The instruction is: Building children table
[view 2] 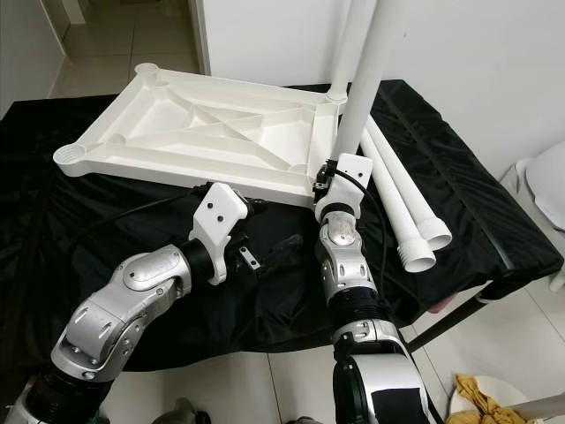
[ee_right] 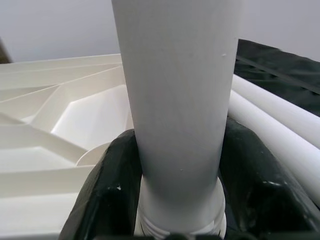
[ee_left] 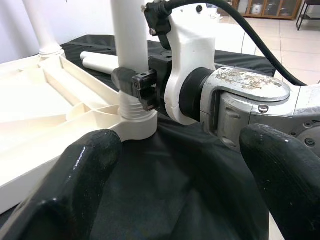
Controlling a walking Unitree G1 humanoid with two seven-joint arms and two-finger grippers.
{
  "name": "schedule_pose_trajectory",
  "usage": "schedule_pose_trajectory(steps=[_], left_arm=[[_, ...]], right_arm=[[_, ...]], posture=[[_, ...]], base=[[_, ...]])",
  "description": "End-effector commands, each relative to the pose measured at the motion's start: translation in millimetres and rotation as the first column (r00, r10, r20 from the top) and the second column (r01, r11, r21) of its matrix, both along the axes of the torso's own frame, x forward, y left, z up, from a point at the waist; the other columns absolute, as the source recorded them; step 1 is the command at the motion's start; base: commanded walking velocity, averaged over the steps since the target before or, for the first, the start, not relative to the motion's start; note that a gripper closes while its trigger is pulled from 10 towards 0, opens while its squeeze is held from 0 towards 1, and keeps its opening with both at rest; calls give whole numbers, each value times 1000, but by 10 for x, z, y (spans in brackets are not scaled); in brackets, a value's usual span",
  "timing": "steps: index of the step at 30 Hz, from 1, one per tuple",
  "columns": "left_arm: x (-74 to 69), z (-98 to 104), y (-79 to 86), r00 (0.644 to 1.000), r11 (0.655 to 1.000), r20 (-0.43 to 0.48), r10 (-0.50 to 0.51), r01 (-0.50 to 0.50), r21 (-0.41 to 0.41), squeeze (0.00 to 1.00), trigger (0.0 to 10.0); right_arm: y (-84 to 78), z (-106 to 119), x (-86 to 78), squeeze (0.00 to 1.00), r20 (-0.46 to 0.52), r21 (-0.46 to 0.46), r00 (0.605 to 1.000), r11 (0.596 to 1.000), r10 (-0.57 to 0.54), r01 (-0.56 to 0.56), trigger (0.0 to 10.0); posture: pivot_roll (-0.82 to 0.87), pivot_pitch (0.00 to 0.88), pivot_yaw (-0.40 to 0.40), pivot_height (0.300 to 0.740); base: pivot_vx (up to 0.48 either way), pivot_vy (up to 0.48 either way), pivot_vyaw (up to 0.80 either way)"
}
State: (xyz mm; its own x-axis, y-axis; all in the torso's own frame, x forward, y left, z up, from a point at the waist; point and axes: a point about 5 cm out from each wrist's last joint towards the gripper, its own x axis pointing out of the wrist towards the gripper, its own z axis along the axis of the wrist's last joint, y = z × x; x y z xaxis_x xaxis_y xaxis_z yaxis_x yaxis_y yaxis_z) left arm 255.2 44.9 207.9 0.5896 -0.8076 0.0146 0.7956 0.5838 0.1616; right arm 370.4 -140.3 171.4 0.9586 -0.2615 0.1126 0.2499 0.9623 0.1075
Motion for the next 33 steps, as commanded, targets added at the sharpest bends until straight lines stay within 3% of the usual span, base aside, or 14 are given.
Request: schedule_pose_trajectory(steps=[1,7,12,13,14,15,18,19,20,29,30,33], left_arm=[[-18,-4,-21,1000,1000,0,-24,24,7,0,10000],[-12,-2,-27,1000,1000,1,-27,27,6,0,10000],[-3,6,-34,1000,1000,1,-26,26,2,0,10000],[-1,8,-34,1000,1000,2,-24,24,1,0,10000],[-1,8,-34,1000,1000,2,-24,24,1,0,10000],[1,10,-34,1000,1000,2,-23,23,0,0,10000],[7,12,-30,1000,1000,4,-19,19,-1,0,10000],[10,12,-27,1000,1000,3,-17,17,-2,0,10000],[12,13,-26,1000,1000,4,-15,16,-2,0,10000],[21,26,-19,1000,1000,8,-8,8,-6,0,10000],[22,28,-18,1000,1000,7,-6,6,-8,0,10000],[24,30,-17,1000,1000,7,-3,3,-9,0,10000]], right_arm=[[-198,-263,-79,0,-111,46,986,990,-126,132,0],[-221,-314,-100,0,-156,107,965,968,-209,227,0],[-160,-311,-71,0,-176,129,969,972,-173,197,0],[-119,-285,-46,0,-162,122,979,982,-122,143,4118],[-119,-285,-46,0,-162,122,979,982,-122,143,4118],[-85,-265,-25,0,-158,97,984,991,-79,95,10000],[-76,-204,-3,0,-124,45,992,999,-25,31,10000],[-72,-156,1,663,-85,31,996,999,15,-13,10000],[-76,-134,4,1000,-71,27,997,999,32,-30,10000],[-104,-1,53,1000,-16,19,985,985,172,-171,10000],[-135,39,80,0,-15,12,977,977,211,-211,10000],[-149,70,97,0,-13,-16,970,970,242,-242,10000]], posture=[[-22,54,-10,740],[-27,56,-5,740],[-31,63,-3,740],[-32,65,-2,740],[-32,65,-2,740],[-32,65,-2,740],[-34,69,-3,740],[-35,70,-3,740],[-34,71,-4,740],[-32,72,-5,740],[-31,72,-6,740],[-29,72,-7,740]], base=[[0,0,0],[0,0,0],[0,0,0],[0,0,0],[0,0,0],[0,0,0],[0,0,0],[0,0,0],[0,0,0],[0,0,0],[0,0,0],[0,0,0]])
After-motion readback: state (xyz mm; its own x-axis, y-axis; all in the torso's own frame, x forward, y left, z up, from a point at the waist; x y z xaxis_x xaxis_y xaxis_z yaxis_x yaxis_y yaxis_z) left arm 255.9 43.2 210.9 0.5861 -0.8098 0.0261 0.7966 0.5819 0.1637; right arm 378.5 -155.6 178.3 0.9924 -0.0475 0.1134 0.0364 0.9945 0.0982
